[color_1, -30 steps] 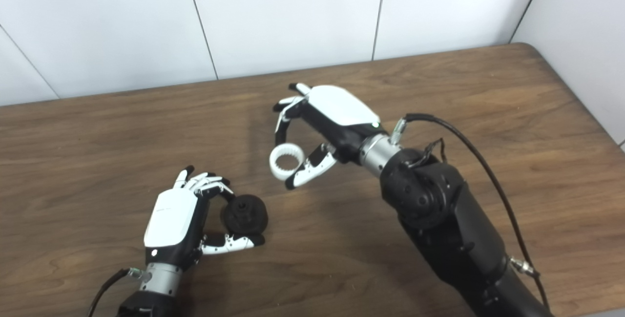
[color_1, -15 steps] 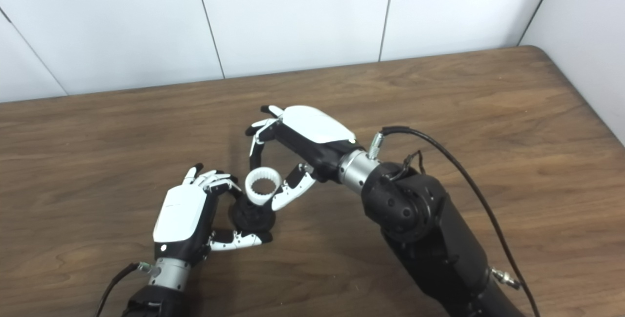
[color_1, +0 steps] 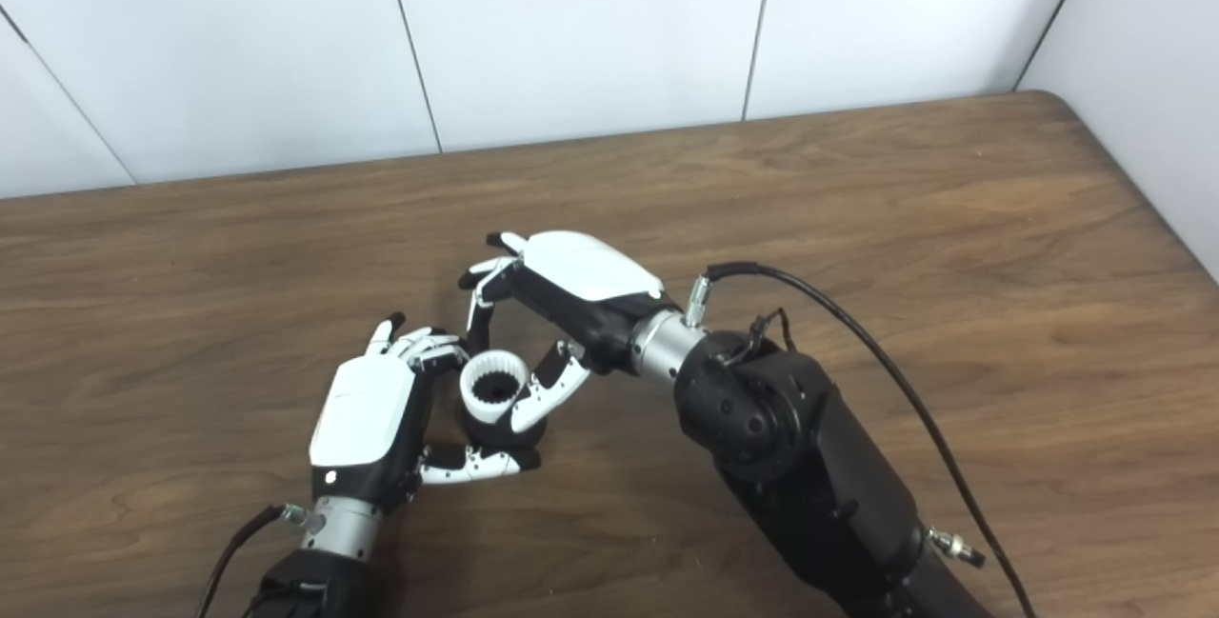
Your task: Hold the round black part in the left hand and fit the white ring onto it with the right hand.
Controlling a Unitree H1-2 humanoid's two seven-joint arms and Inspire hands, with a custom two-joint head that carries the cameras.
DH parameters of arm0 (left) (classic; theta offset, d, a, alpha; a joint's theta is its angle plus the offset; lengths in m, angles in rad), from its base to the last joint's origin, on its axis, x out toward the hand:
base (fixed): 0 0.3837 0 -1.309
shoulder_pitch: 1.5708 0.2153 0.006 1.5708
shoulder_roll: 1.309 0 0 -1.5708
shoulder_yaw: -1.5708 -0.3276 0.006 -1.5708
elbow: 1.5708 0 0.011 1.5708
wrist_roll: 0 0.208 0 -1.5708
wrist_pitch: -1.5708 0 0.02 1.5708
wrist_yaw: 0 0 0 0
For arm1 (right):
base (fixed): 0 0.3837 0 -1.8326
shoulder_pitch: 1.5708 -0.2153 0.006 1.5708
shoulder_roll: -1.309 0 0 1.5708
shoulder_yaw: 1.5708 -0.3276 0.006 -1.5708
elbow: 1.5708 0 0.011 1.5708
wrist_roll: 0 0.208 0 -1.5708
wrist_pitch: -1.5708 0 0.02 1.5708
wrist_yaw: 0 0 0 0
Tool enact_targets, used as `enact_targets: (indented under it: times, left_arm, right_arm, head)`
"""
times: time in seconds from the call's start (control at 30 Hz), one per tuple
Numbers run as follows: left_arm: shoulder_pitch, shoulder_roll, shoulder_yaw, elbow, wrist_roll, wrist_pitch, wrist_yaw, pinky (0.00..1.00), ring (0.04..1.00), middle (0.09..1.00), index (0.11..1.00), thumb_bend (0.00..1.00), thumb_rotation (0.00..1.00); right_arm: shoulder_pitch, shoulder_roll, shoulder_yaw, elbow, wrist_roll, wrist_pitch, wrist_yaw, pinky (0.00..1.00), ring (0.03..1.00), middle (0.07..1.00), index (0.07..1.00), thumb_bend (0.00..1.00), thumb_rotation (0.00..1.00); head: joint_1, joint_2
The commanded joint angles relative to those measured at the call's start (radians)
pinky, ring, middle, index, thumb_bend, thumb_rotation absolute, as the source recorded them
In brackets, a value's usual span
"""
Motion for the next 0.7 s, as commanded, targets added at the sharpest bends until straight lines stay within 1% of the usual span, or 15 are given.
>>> enact_targets:
  times: [0.0, 0.27, 0.67]
  left_arm:
    - [0.0, -0.005, -0.022, 0.024, 0.017, 0.007, -0.044, 0.98, 0.837, 0.747, 0.484, 0.52, 0.05]
    - [-0.001, -0.004, -0.024, 0.025, 0.017, 0.005, -0.038, 0.97, 0.832, 0.744, 0.484, 0.52, 0.05]
    - [0.003, -0.003, -0.028, 0.008, 0.02, 0.013, -0.05, 0.97, 0.836, 0.746, 0.484, 0.52, 0.05]
  right_arm:
    - [-0.019, 0.0, -0.005, 0.0, -0.014, -0.045, -0.043, 1.0, 1.0, 0.863, 0.486, 0.52, 0.13]
    - [-0.014, -0.009, -0.009, 0.022, -0.027, -0.074, -0.06, 1.0, 1.0, 0.862, 0.486, 0.52, 0.13]
    - [-0.015, -0.002, -0.01, 0.026, -0.039, -0.072, -0.056, 1.0, 1.0, 0.857, 0.486, 0.52, 0.14]
  head:
    - [0.0, 0.001]
    - [0.001, 0.006]
    - [0.001, 0.012]
